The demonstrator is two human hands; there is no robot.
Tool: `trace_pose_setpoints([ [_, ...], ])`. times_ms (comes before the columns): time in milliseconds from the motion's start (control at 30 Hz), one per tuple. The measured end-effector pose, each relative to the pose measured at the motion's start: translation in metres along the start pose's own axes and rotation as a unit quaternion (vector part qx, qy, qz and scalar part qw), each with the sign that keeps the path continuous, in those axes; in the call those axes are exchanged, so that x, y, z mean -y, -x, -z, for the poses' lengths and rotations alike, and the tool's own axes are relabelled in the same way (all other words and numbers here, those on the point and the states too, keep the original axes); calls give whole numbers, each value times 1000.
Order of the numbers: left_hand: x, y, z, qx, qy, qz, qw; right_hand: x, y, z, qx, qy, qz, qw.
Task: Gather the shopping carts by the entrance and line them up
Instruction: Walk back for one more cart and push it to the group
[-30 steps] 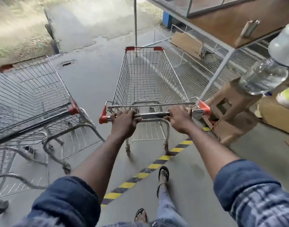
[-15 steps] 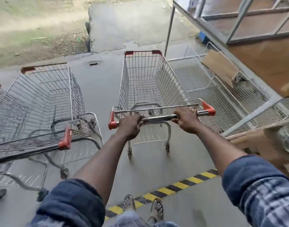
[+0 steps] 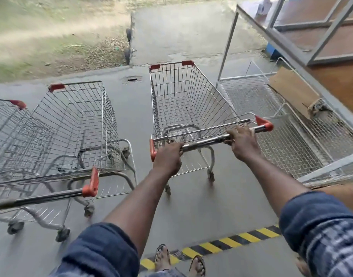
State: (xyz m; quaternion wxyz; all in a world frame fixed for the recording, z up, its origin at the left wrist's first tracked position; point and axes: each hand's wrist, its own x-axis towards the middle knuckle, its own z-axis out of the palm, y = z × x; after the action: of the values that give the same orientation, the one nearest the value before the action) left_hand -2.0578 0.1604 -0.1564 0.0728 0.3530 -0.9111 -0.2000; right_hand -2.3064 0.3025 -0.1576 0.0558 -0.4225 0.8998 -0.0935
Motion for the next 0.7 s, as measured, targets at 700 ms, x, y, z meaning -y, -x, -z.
trace_pose_setpoints([
  [700, 118, -11, 51, -31, -5, 66, 997, 123, 27, -17, 4, 9, 8, 1000],
])
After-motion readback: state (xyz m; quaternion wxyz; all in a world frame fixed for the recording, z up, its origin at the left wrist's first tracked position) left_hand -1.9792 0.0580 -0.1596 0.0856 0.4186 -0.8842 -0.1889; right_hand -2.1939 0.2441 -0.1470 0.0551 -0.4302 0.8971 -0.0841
